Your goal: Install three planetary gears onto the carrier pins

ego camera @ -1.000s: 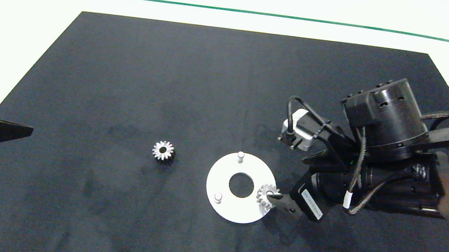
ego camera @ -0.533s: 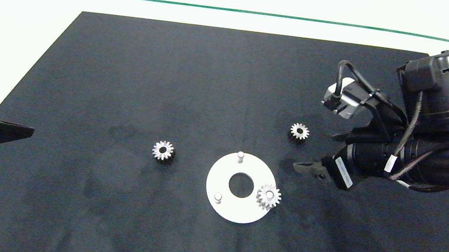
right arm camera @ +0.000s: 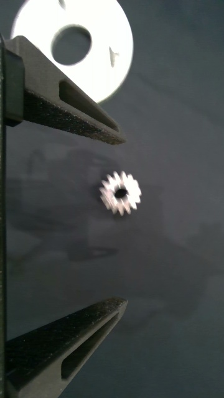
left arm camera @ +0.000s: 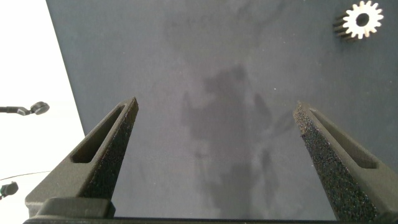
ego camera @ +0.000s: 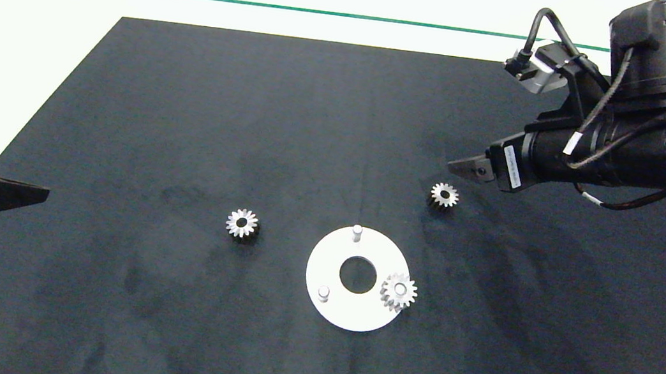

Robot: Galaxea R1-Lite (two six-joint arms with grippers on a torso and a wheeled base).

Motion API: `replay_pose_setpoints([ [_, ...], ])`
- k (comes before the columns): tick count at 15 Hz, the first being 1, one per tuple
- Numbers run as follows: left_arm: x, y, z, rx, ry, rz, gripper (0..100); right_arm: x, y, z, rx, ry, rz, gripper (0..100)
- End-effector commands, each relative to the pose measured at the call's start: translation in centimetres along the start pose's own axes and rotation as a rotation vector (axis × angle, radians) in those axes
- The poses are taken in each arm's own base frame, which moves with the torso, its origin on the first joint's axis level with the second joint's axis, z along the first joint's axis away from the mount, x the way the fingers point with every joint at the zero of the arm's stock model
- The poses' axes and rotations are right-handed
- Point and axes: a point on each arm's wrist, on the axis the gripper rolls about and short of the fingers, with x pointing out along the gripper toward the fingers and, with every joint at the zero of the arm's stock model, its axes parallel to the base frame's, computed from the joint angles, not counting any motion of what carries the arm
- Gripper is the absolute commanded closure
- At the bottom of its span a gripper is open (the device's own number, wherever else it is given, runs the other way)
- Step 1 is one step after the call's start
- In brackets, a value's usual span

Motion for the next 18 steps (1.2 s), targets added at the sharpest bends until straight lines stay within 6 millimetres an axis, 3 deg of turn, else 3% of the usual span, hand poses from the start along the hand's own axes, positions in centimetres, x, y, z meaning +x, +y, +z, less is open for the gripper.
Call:
replay_pose_setpoints([
  [1,0.0,0.0,0.0,0.003,0.002,-0.002,0,1.8,-0.7,0.9,0.011,0.109,0.004,0],
  [5,0.0,0.0,0.0,0.001,0.003,0.001,0,2.1,-0.2,1.2,0.003,0.221,0.036,0],
  [10,0.0,0.0,0.0,0.001,0.003,0.001,0,6.0,1.2,-0.5,-0.005,0.312,0.064,0],
  [17,0.0,0.0,0.0,0.0,0.001,0.002,0,8.3,1.9,-1.5,-0.013,0.359,0.077,0],
  [18,-0.2,0.0,0.0,0.001,-0.003,0.002,0,9.3,2.2,-2.1,-0.007,0.383,0.08,0],
])
